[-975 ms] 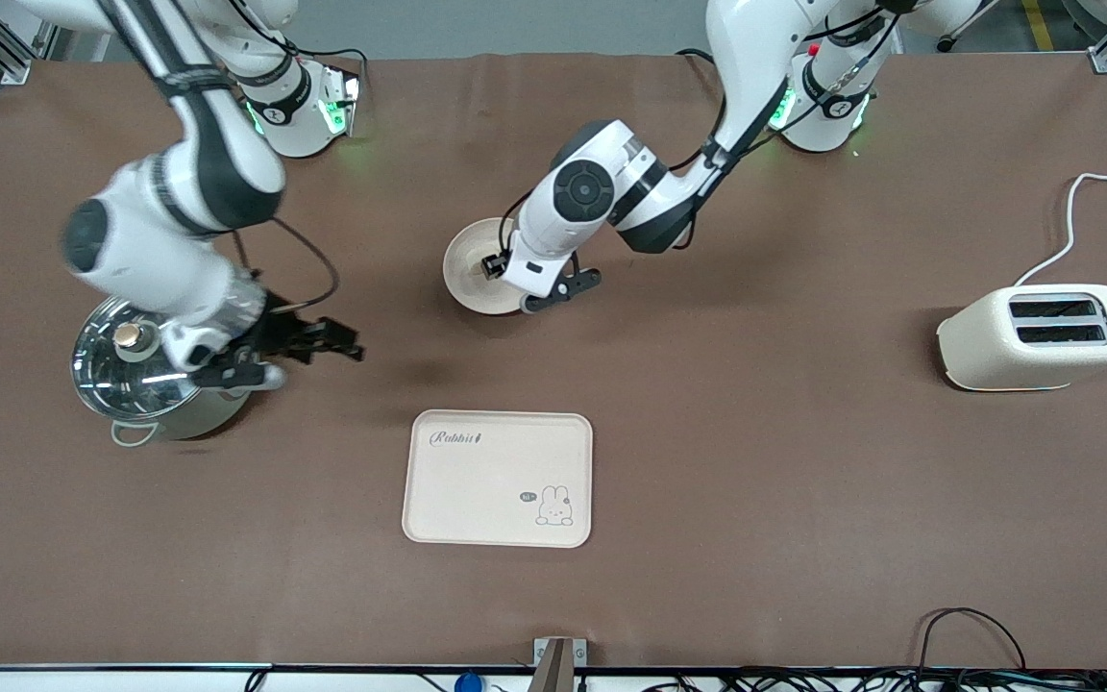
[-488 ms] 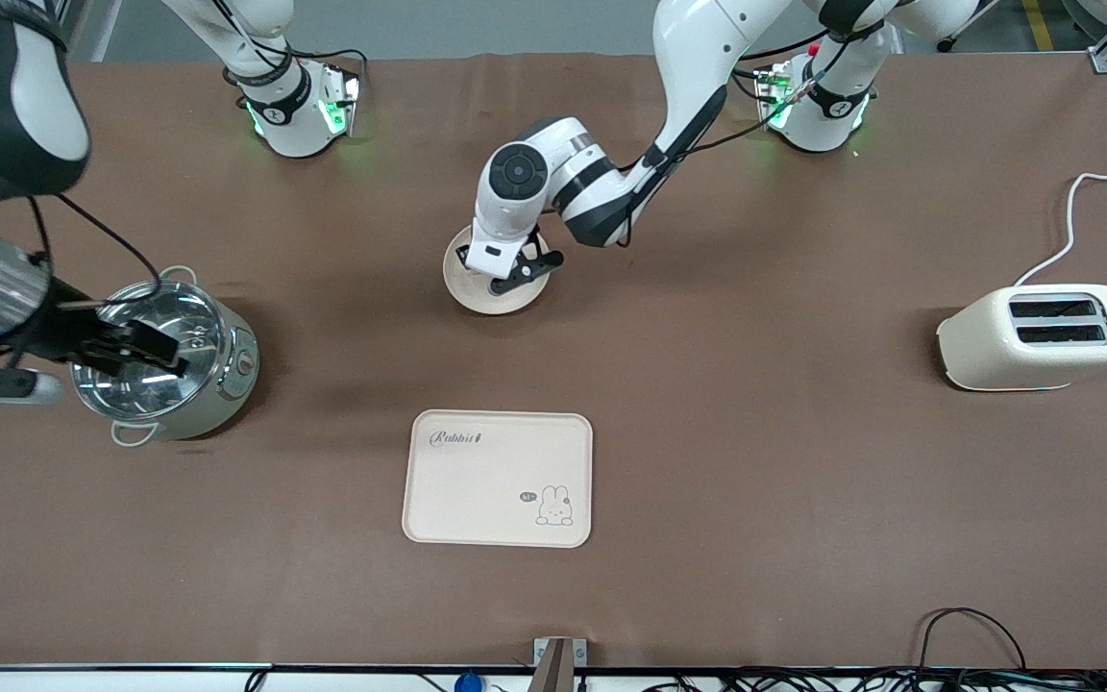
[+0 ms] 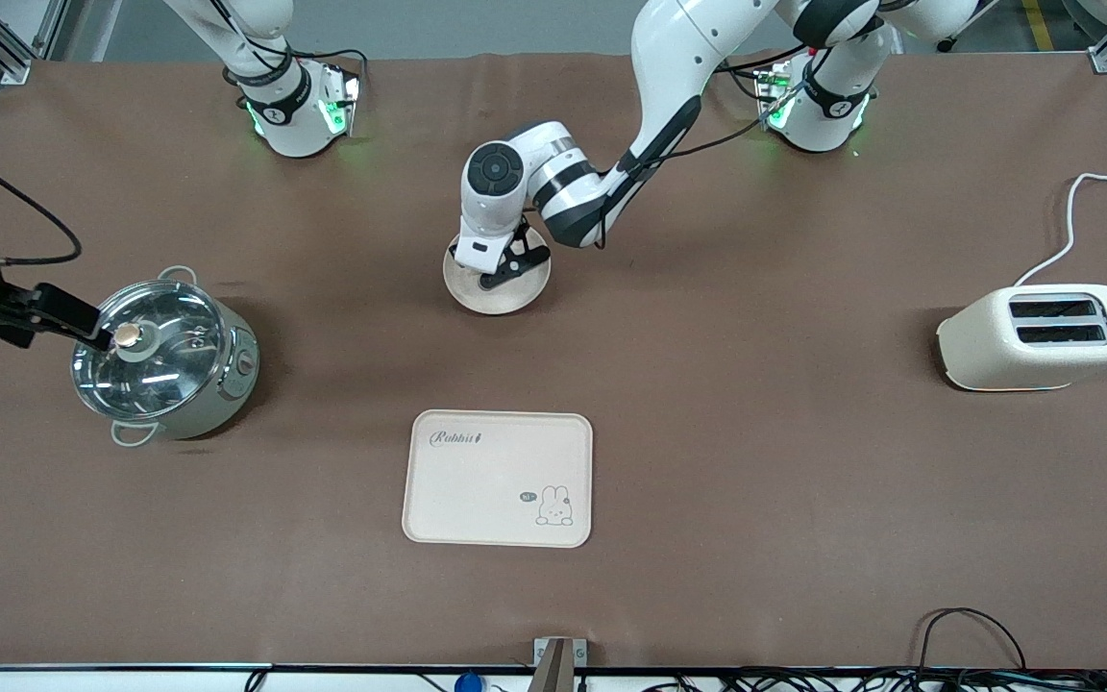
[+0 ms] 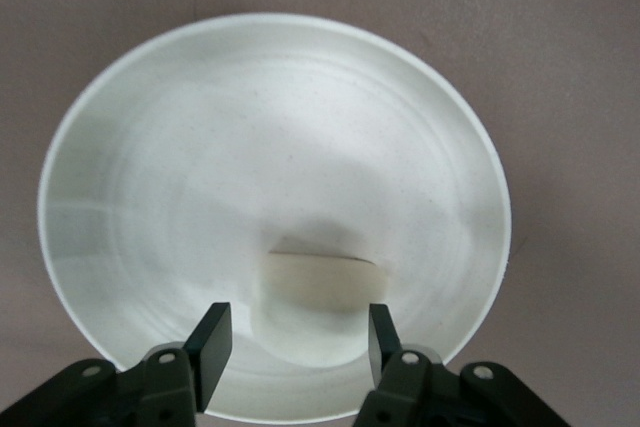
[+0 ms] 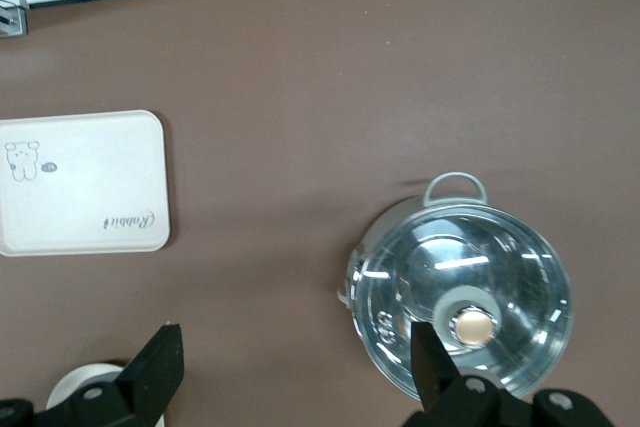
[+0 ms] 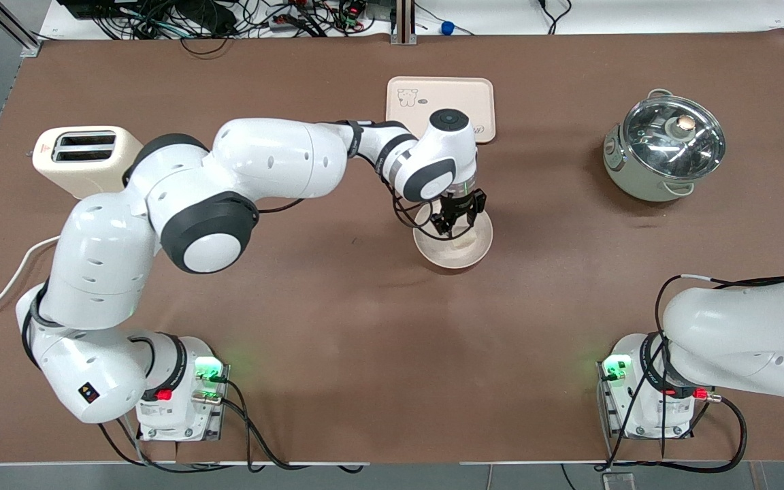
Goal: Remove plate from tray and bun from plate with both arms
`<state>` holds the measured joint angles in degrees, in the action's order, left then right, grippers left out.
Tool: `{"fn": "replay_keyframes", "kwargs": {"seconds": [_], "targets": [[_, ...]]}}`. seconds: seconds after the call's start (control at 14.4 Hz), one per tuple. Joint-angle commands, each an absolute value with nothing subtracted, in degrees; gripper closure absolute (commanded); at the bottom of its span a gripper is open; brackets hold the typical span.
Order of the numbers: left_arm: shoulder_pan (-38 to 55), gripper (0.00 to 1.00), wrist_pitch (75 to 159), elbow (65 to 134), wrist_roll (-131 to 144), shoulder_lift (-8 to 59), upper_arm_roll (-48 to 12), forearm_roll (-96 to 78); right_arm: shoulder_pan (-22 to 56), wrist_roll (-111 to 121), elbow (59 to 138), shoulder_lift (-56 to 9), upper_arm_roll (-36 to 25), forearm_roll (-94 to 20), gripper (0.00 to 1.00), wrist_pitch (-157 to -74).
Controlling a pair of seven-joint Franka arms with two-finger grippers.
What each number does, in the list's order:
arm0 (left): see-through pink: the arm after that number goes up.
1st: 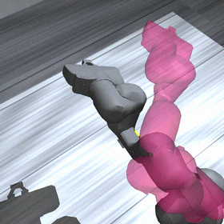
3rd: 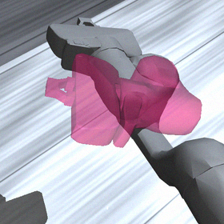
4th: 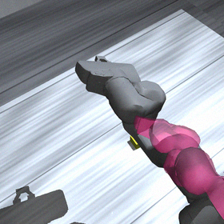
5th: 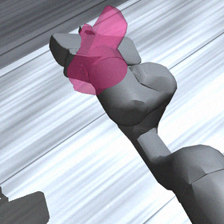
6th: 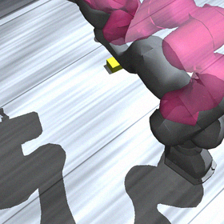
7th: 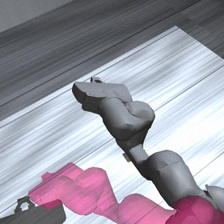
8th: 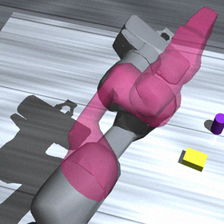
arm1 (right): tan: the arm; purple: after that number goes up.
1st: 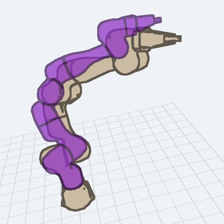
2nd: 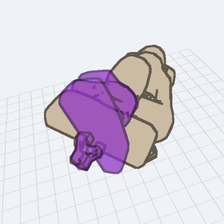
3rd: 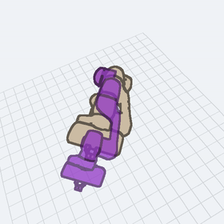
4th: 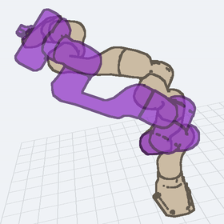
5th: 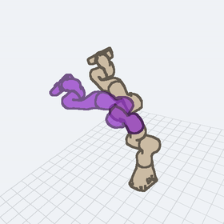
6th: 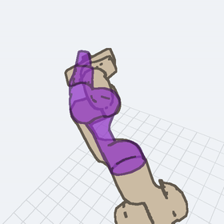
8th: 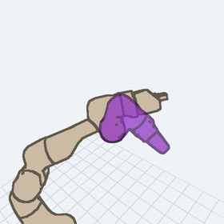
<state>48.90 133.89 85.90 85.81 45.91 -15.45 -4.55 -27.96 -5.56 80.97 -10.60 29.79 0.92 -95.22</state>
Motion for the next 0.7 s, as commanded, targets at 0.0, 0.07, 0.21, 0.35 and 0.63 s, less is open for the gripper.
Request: {"fn": "replay_keyframes", "kwargs": {"seconds": [0.0, 0.07, 0.21, 0.35, 0.63], "targets": [[50.2, 0.37, 136.5, 83.9, 88.3, 47.6, -14.9, -3.0, -26.7, -1.5, 78.2, -10.5, 27.3, 1.9, 0.00, -91.9], [50.3, 0.38, 137.0, 83.9, 88.5, 48.0, -14.9, -2.6, -23.1, -0.8, 76.7, -10.5, 23.3, 2.1, 0.00, -90.9], [50.3, 0.41, 137.1, 83.9, 88.5, 48.3, -14.9, -1.8, -16.8, 1.2, 72.8, -10.9, 15.4, 1.5, 0.00, -89.1], [50.3, 0.47, 137.0, 83.9, 88.5, 49.0, -14.9, -1.3, -12.2, 1.7, 72.6, -10.5, 9.9, 1.1, 0.00, -87.6], [50.3, 0.88, 137.0, 83.9, 88.5, 48.9, -14.9, -1.3, -8.6, 1.9, 75.0, -8.2, 6.5, 1.0, 0.00, -84.0]]}}
